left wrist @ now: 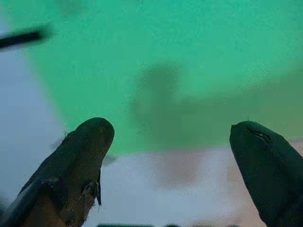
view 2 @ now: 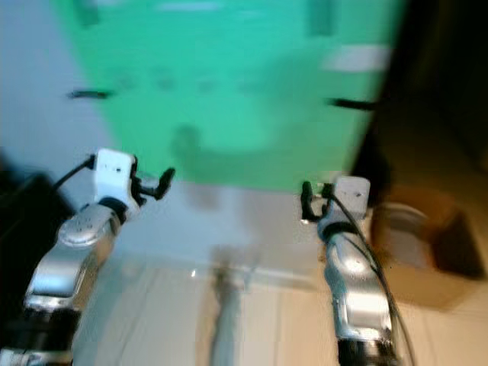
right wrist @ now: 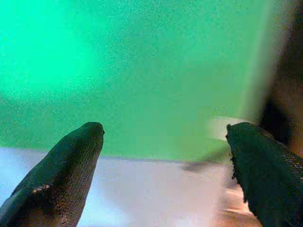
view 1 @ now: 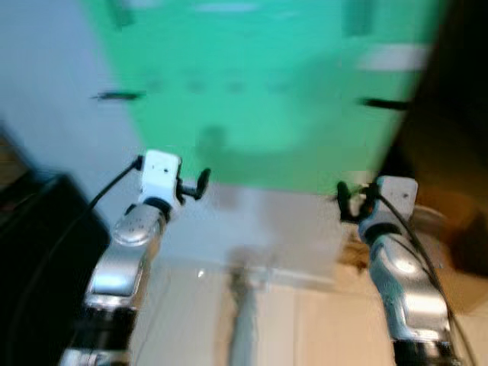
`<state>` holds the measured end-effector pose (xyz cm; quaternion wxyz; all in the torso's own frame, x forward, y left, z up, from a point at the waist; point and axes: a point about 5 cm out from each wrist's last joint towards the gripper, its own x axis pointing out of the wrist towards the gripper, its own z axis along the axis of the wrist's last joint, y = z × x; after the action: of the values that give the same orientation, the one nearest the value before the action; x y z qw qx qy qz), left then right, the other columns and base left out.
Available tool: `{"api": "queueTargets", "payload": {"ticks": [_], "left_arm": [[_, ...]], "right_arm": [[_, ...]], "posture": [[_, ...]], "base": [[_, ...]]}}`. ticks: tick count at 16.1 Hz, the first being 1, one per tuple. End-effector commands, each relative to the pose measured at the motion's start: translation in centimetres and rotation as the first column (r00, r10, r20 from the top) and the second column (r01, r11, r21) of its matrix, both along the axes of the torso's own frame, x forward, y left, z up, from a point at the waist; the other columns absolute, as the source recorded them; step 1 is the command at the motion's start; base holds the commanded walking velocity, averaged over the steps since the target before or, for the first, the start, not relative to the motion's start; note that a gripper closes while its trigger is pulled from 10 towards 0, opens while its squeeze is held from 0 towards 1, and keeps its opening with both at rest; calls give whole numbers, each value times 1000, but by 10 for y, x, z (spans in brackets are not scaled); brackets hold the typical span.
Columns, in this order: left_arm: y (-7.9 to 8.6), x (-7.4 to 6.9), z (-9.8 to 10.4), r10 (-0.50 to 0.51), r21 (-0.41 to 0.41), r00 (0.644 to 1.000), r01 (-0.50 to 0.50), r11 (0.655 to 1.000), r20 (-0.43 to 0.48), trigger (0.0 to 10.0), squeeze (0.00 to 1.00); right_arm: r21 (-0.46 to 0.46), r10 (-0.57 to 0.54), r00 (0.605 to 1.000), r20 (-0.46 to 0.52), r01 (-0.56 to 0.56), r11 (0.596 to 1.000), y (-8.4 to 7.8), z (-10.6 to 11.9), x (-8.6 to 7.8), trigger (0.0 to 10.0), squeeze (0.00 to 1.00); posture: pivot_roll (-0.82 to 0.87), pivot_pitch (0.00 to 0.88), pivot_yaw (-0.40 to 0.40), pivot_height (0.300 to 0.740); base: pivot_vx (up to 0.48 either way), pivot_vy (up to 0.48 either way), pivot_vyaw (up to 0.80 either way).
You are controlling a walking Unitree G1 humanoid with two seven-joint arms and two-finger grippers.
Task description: Hang keys on a hook
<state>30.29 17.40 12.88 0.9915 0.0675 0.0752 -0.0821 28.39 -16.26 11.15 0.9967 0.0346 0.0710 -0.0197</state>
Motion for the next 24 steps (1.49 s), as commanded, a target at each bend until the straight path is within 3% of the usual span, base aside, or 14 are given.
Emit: {"api": "queueTargets", "payload": {"ticks": [1, 9, 16, 20, 24], "left_arm": [[-6, 3, 7, -15, -4, 1000, 15, 1000, 24, 10000, 251], [-2, 1, 4, -23, 21, 999, 23, 1000, 30, 10000, 247], [2, -10, -1, -42, 33, 999, 41, 999, 23, 10000, 259], [0, -12, -1, -48, 32, 999, 47, 998, 25, 10000, 263], [-1, -13, -1, -51, 31, 998, 50, 998, 24, 10000, 271]], "right_arm": [[-2, -17, 1000, 10, 17, 1000, -6, 2, 0, 10000, 0], [-38, -27, 1000, 12, 27, 999, -12, 4, 1, 10000, 0], [-50, 21, 1000, 3, -21, 999, -7, 1, 1, 10000, 0], [-58, 39, 999, 0, -39, 998, -5, -2, -1, 10000, 0], [-72, 76, 997, 6, -76, 995, 0, -1, -1, 10000, 0]], "posture": [[-117, 0, 64, 740], [-117, 0, 50, 740], [-101, 0, 42, 740], [-96, 0, 40, 740], [-95, 0, 38, 740]], "base": [[345, 0, 0], [338, 0, 0], [338, 0, 800], [338, 0, 0], [340, 0, 800]]}}
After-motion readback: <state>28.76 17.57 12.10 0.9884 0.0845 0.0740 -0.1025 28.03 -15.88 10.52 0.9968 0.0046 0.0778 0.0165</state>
